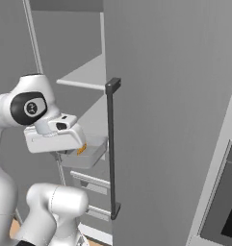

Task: Take the meat container that has the shrimp and place it on the second highest rack of the freezer. Then take the vegetable container that has the squash and carrot and place it on the highest rack of the freezer.

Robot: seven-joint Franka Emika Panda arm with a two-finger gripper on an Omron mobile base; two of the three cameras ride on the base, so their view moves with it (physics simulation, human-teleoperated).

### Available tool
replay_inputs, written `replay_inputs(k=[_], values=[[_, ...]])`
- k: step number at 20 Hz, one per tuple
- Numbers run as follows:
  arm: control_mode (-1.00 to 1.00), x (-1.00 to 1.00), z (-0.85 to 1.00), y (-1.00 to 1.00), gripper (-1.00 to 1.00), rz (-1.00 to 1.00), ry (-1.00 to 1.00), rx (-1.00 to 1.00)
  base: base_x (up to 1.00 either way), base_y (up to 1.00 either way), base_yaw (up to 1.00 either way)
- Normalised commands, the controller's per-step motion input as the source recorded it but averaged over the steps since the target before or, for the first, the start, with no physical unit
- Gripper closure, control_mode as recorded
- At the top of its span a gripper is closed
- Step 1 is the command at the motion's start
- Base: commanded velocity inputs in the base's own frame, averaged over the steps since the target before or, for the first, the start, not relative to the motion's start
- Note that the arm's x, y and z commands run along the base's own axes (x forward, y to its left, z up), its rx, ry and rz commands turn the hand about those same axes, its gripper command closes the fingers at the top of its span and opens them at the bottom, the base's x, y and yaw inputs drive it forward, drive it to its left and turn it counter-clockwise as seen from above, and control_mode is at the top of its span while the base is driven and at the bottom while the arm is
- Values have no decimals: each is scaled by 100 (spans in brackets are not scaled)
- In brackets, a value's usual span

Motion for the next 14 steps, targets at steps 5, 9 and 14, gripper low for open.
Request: replay_inputs(k=[5, 9, 14], values=[[100, 0, 0, 0, 100, 0, 0, 0, 45, 43, 0], [100, 0, 0, 0, 100, 0, 0, 0, 29, 35, 0], [-100, 5, -15, 47, 100, 17, 5, -5, 0, 0, 0]])
